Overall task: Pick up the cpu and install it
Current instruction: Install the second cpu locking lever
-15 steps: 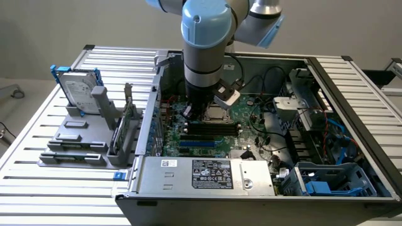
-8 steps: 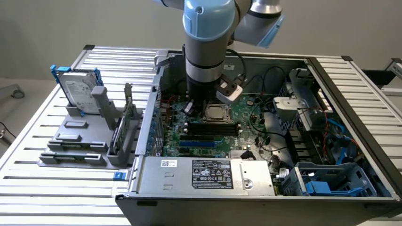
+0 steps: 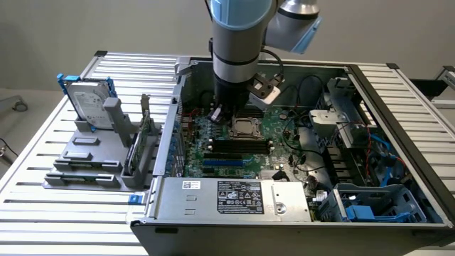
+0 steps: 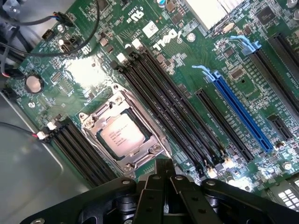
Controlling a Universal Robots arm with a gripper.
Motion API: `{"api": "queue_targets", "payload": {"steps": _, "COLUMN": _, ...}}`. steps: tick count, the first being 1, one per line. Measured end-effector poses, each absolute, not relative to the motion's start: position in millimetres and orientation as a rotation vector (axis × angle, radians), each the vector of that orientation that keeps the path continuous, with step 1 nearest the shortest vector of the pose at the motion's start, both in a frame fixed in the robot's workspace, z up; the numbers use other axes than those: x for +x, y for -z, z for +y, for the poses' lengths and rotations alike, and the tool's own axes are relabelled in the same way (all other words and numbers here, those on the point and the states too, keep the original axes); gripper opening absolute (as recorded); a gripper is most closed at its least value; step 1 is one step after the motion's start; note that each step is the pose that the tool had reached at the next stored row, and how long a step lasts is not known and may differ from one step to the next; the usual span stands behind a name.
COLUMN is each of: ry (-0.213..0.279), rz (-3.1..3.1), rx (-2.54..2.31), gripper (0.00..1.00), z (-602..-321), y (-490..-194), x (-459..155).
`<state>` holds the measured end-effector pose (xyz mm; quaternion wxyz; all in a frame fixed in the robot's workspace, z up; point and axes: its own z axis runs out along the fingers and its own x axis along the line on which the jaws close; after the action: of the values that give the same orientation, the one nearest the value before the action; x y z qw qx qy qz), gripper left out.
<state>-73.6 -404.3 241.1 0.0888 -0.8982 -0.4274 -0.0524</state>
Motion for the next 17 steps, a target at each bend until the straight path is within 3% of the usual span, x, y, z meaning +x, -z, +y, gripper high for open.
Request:
{"api": "queue_targets", "payload": {"steps": 9, "ry": 0.155, "rz": -1.279, "rx": -2.669, "gripper": 0.11, "z": -418.2, "y": -251.7, "x": -69.9}}
{"api": "queue_targets", "payload": {"steps": 17, "ry": 0.159, "rz": -1.274, "rx": -2.664, "gripper": 0.11, "z": -421.8, "y": -241.9, "x": -69.5}}
